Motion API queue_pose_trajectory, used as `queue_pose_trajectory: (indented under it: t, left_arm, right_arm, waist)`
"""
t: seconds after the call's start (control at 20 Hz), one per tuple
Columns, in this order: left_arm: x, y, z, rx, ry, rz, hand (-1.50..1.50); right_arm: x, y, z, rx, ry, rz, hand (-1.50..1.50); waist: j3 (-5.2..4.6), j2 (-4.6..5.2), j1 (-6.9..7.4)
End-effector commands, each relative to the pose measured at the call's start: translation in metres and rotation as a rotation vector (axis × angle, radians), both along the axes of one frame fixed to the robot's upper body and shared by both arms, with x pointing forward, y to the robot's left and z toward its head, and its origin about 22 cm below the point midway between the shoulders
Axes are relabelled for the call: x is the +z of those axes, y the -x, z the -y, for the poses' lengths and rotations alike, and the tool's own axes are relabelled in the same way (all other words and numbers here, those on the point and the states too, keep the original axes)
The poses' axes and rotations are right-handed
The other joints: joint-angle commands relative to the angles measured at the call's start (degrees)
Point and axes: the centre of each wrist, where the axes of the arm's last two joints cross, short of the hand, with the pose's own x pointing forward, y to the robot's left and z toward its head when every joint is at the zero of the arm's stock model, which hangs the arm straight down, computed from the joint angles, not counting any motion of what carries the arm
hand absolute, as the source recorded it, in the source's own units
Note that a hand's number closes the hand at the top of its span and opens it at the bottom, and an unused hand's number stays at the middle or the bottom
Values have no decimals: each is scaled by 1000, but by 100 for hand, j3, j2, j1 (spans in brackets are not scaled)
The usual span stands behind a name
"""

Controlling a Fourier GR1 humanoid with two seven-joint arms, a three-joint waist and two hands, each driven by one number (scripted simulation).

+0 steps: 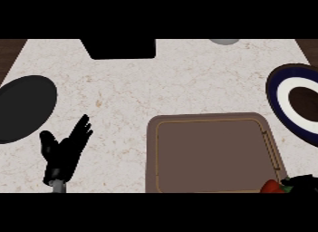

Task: Pick the bell pepper from the tray and place it in the plate

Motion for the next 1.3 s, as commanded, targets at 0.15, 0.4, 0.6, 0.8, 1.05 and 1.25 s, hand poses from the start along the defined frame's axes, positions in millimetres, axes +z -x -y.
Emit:
queue_pose_trajectory:
  t: [0.15,0.4,0.6,0.8,1.05,1.25]
  left_arm:
    - [-11,8,25,-17,12,2,0]
    - [1,3,10,-23,-3,-5,0]
    - [3,-11,19,-32,-8,22,0]
    - [7,-14,21,-61,5,9,0]
    - [13,-20,19,-63,11,-2,0]
    - [12,-15,19,-71,17,4,0]
  right_arm:
    - [4,-16,66,-83,-261,88,150]
    - [-17,-48,127,-178,-240,144,150]
    - [-22,-92,163,-321,-232,187,150]
    - [-22,-130,202,-332,-237,184,150]
    - [-33,-152,235,-336,-230,188,150]
    - [-22,-179,243,-336,-233,213,150]
  waist:
    - [3,17,82]
    - [-3,29,143]
    - [0,53,205]
    - [3,63,250]
    - [8,71,282]
    - [12,88,335]
